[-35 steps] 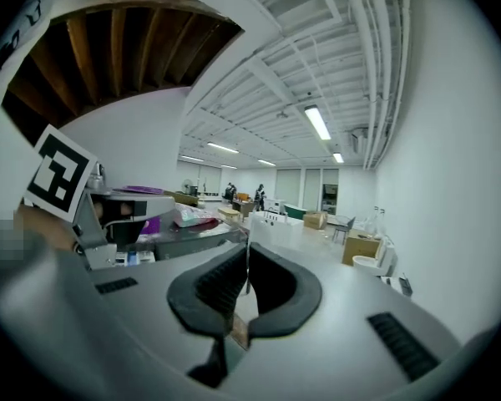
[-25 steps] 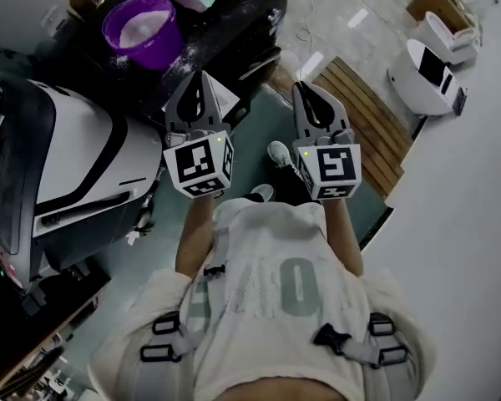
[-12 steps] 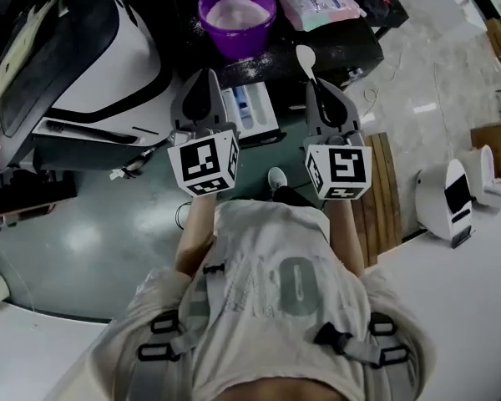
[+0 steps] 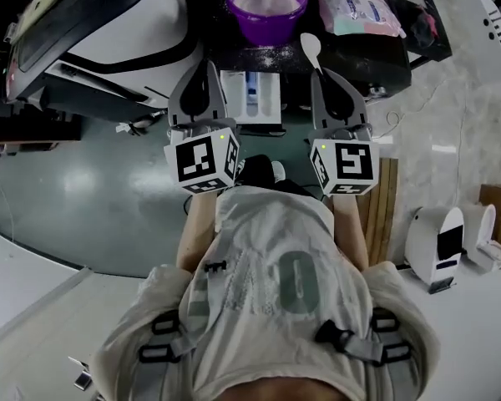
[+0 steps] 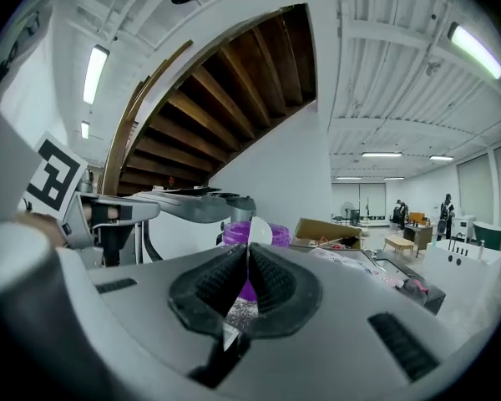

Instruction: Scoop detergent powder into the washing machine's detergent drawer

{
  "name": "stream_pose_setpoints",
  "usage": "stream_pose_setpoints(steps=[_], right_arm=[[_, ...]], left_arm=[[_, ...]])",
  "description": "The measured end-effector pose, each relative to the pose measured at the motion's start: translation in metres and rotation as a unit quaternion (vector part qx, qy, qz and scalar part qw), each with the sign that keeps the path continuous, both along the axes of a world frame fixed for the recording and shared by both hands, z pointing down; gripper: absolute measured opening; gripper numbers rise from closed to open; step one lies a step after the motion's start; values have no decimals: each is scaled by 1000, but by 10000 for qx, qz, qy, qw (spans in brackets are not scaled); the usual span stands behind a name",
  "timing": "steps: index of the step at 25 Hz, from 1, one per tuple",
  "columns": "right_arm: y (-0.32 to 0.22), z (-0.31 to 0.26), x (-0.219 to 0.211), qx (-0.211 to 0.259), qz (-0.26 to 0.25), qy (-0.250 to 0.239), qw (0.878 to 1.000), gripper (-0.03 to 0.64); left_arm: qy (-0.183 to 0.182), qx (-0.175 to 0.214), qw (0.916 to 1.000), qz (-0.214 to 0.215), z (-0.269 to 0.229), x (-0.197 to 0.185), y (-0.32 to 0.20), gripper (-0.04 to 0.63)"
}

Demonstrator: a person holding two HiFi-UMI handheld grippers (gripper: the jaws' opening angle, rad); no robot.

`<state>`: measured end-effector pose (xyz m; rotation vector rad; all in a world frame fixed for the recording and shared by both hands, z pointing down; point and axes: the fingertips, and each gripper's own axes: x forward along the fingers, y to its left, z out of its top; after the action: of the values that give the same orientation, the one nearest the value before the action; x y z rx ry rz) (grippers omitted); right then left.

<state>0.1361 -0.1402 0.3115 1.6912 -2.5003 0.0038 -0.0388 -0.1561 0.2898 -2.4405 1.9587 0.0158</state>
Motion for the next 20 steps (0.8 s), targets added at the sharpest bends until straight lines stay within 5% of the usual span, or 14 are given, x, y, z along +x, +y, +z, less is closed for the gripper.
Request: stream_pose_setpoints(steps=[7, 20], right_arm=[[6, 6, 2, -82, -85, -327, 9994, 11], [-11, 0, -4, -22, 178, -389, 9991, 11]], left_arm=[[-105, 28, 9997, -217, -6, -3, 12, 21], [-92, 33, 9999, 28, -7, -3, -14, 21]])
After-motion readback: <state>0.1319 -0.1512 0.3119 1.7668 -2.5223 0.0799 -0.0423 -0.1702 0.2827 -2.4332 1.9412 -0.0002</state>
